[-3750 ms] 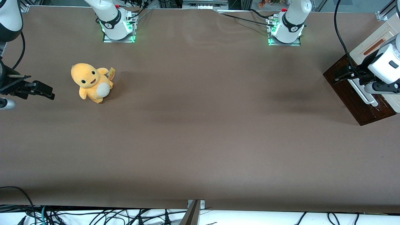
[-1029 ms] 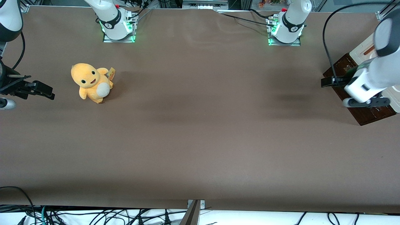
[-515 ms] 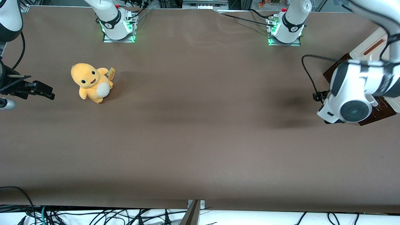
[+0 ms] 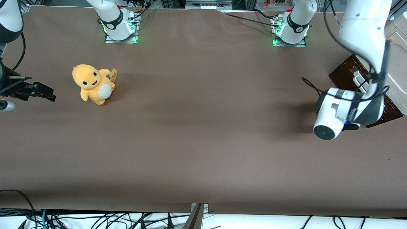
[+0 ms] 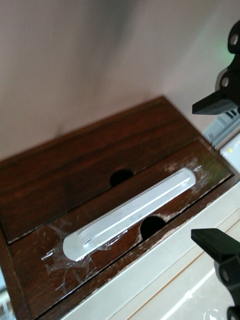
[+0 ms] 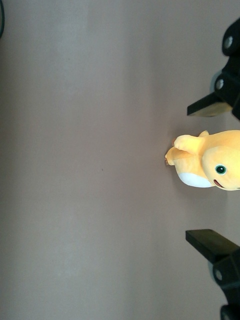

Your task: Open lower drawer with left arm only

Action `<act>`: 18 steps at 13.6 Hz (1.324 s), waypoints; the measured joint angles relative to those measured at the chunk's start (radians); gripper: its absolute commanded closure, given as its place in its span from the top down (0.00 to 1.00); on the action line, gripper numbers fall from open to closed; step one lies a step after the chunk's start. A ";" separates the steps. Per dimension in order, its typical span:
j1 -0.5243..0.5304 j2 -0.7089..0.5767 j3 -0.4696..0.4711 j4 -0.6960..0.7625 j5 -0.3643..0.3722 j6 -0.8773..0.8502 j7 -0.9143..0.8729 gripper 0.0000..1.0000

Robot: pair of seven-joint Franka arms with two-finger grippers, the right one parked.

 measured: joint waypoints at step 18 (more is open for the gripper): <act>0.098 0.157 0.021 0.005 0.279 -0.051 -0.013 0.13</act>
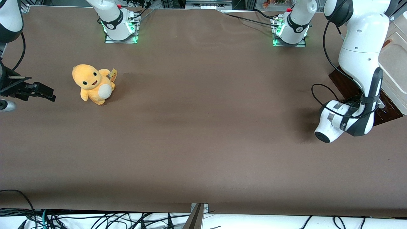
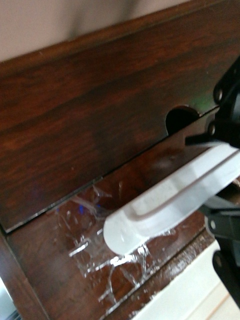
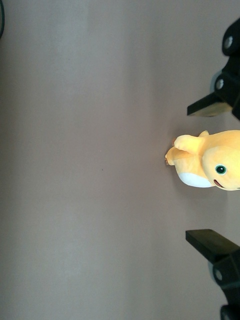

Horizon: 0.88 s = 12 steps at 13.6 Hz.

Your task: Open lower drawer with left arm only

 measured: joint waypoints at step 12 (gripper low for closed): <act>-0.082 0.014 -0.006 0.020 0.003 -0.012 0.023 0.14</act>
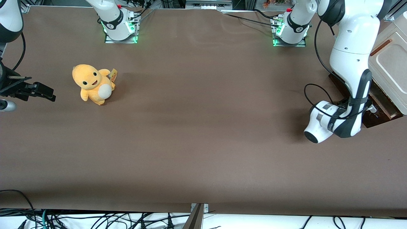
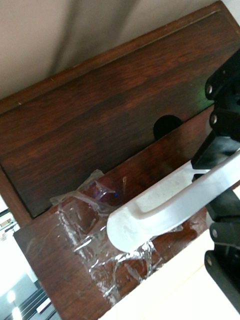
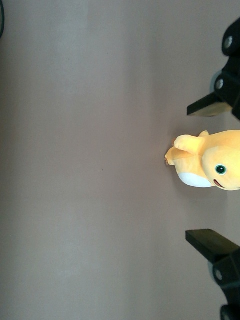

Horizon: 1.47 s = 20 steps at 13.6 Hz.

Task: Open lower drawer with left arm only
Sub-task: 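Pull the handle away from the cabinet with the left gripper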

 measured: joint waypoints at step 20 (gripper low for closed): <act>-0.074 0.015 -0.017 0.058 -0.006 -0.008 0.012 1.00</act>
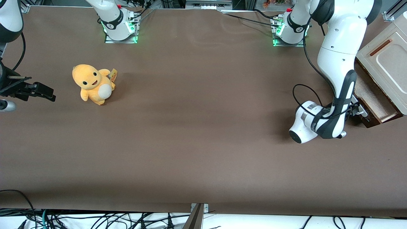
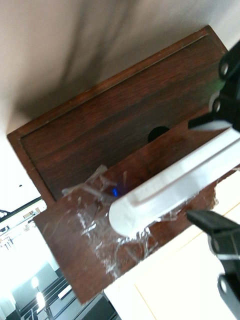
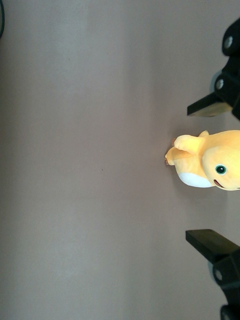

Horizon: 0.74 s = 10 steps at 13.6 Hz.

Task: Open lower drawer with left arm only
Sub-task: 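Pull the handle away from the cabinet with the left gripper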

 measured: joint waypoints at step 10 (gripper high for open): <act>-0.039 -0.014 0.008 0.283 -0.430 -0.023 0.002 1.00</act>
